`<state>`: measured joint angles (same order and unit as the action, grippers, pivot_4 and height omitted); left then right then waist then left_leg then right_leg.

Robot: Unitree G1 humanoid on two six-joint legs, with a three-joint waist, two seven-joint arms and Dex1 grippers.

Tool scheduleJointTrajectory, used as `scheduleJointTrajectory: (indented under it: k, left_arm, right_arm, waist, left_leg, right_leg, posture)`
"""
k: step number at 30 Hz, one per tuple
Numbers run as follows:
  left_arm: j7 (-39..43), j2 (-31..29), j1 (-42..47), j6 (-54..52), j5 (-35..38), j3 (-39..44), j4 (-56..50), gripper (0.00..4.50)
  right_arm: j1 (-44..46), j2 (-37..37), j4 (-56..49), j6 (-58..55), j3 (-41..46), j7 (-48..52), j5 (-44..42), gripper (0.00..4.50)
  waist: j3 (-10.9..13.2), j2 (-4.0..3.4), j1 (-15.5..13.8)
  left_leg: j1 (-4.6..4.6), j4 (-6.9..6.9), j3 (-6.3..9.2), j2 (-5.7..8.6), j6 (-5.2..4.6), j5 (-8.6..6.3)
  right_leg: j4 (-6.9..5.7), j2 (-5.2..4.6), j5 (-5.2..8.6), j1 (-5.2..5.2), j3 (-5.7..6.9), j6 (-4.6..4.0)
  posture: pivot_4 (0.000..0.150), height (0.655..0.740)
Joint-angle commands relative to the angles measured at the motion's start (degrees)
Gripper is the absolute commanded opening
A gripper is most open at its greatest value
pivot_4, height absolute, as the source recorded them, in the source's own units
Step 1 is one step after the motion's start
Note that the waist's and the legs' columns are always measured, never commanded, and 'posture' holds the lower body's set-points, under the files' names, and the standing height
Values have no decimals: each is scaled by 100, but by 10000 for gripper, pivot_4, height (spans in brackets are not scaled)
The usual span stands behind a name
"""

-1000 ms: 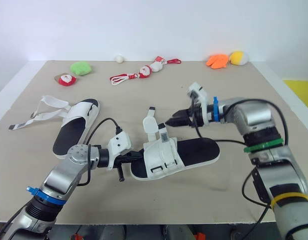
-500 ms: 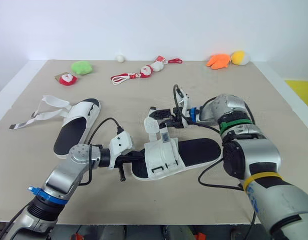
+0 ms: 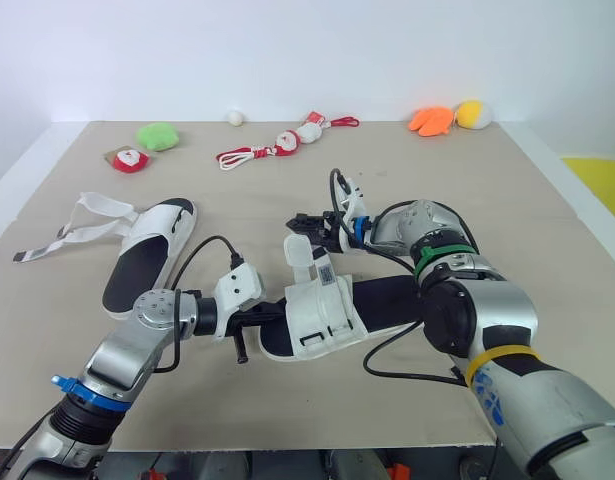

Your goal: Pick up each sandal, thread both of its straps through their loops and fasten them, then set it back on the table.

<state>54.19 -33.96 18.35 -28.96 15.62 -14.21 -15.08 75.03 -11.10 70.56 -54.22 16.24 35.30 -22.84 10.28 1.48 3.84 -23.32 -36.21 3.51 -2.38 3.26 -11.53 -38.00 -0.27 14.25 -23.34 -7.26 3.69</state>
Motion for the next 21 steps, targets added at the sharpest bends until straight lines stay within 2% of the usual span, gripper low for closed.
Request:
scheduleJointTrajectory:
  k: [1, 2, 3, 7, 11, 15, 21]
  left_arm:
    - [-38, -10, -142, -144, -160, -244, 159, 0]
    - [-37, -12, -143, -142, -160, -246, 159, 0]
    - [-35, -10, -135, -141, -161, -251, 167, 0]
    - [-15, -8, -106, -118, -171, -265, 201, 0]
    - [5, -9, -75, -94, -183, -282, 243, 0]
    - [41, -38, -42, -65, -195, -280, 291, 0]
    - [57, -48, -31, -57, -198, -274, 300, 0]
  right_arm:
    - [96, -7, -449, 228, -460, 977, 237, 7342]
    - [73, -17, -571, 363, -603, 1239, 300, 2865]
    - [26, -26, -725, 587, -776, 1510, 388, 879]
    - [-471, -35, -2094, 1871, -1248, 2625, 452, 879]
    - [-911, -40, -3319, 2283, -1387, 3170, 237, 879]
    - [-1696, -113, -5027, 3379, -1778, 3730, 294, 879]
    - [-2984, -554, -6253, 6624, -2602, 4703, 882, 879]
  waist:
    - [0, 0, 14]
    - [1, -1, 23]
    - [1, -1, 26]
    - [1, -1, 29]
    - [7, -11, 55]
    - [9, -13, 66]
    - [8, -12, 54]
  left_leg:
    - [0, 0, 0, 0, 0, 0]
    - [0, 0, 0, 1, 0, 0]
    - [0, 0, 0, 1, 0, 0]
    - [0, -2, 5, 1, 1, 0]
    - [-2, -3, 9, -1, 1, 0]
    - [0, 0, 12, -12, 2, -1]
    - [2, 18, 19, -13, 6, -3]
  right_leg:
    - [0, 0, 0, 0, 0, 0]
    - [0, 0, 0, 0, 0, 0]
    - [0, 0, 0, 0, 0, 2]
    - [0, 0, 0, 3, 4, 9]
    - [-1, 1, -2, 0, 6, 15]
    - [-1, 12, 0, -2, 9, 19]
    - [0, 12, 15, -1, 16, 37]
  posture:
    - [1500, 7400]
    - [1500, 7400]
    - [1500, 7400]
    - [1500, 7400]
    - [1500, 7400]
    - [1500, 7400]
    - [1500, 7400]
